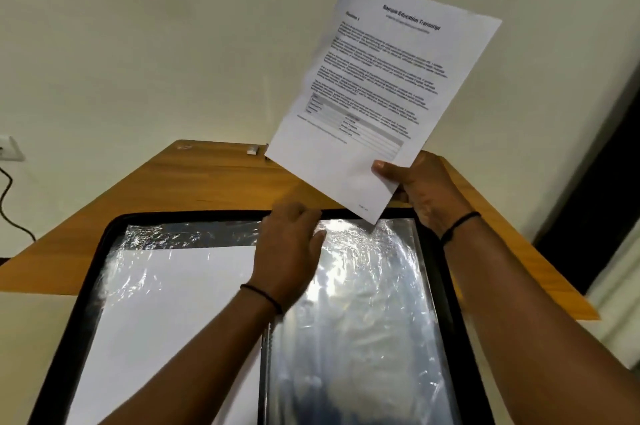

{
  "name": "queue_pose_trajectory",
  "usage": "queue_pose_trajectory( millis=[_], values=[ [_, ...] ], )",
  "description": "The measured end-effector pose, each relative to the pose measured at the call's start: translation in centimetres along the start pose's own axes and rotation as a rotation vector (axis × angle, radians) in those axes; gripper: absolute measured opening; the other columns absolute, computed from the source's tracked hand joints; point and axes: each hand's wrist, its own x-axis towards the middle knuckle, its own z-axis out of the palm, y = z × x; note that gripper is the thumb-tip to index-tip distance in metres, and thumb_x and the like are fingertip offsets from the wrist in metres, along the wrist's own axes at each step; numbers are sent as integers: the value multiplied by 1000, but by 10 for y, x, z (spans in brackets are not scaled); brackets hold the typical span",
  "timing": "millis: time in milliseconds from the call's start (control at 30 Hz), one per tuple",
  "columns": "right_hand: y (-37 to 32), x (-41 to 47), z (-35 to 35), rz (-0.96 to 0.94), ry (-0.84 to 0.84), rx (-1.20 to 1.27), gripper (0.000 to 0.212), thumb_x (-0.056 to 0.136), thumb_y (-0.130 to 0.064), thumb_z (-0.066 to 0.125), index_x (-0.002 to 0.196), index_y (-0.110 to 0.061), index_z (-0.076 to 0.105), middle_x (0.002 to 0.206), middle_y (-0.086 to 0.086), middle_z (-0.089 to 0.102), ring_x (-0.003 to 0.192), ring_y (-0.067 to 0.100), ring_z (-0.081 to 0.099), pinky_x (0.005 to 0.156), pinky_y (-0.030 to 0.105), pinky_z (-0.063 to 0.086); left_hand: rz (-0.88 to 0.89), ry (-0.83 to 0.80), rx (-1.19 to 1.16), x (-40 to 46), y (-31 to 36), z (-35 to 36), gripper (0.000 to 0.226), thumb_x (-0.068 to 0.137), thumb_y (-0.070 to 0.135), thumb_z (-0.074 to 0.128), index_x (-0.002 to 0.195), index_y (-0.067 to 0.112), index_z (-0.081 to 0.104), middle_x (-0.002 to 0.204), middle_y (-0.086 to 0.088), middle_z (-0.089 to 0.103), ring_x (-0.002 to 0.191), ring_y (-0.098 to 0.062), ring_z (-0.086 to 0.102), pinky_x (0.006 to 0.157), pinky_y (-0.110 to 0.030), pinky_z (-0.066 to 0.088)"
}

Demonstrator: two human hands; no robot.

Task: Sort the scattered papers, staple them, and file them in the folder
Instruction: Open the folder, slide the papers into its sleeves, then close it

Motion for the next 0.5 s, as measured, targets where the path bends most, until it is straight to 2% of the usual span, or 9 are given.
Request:
queue_pose_trajectory(
  millis=[67,167,233,333,433,500],
  values=[
    [-1,2,-1,-14,-1,18,30,82,-5,75,107,-18,69,108,6,75,102,27,71,82,44,60,35,-27,55,4,1,3,21,85,31,72,103,22,72,94,2,57,88,-23,51,74,-37,40],
    [-1,5,-3,-25,8,42,33,84,-5,74,112,-20,68,111,4,74,104,25,70,81,43,60,68,-58,87,17,7,1,15,80,38,76,90,28,73,88,4,56,85,-21,49,73,-32,28],
    [1,5,-4,-24,23,65,34,83,-4,74,113,-20,68,113,4,74,105,25,70,83,43,59,58,-68,80,23,12,0,11,77,33,80,84,27,74,84,4,60,82,-22,52,72,-32,25],
    [3,5,-6,-22,49,92,32,82,-4,75,108,-22,69,110,3,74,103,24,71,82,41,60,36,-44,41,26,15,0,9,76,17,79,74,23,73,74,4,63,71,-21,54,68,-30,28],
    [5,4,-6,-23,63,89,31,81,-4,76,104,-23,69,106,2,75,101,25,71,80,42,60,51,-25,14,25,12,1,13,75,11,79,71,21,72,70,4,64,67,-20,54,64,-32,38],
    [5,3,-6,-29,65,91,30,81,-4,76,105,-22,70,108,3,75,102,25,71,82,42,59,58,-4,13,22,13,0,15,75,8,78,70,19,70,72,3,63,68,-19,52,64,-31,34]
  ],
)
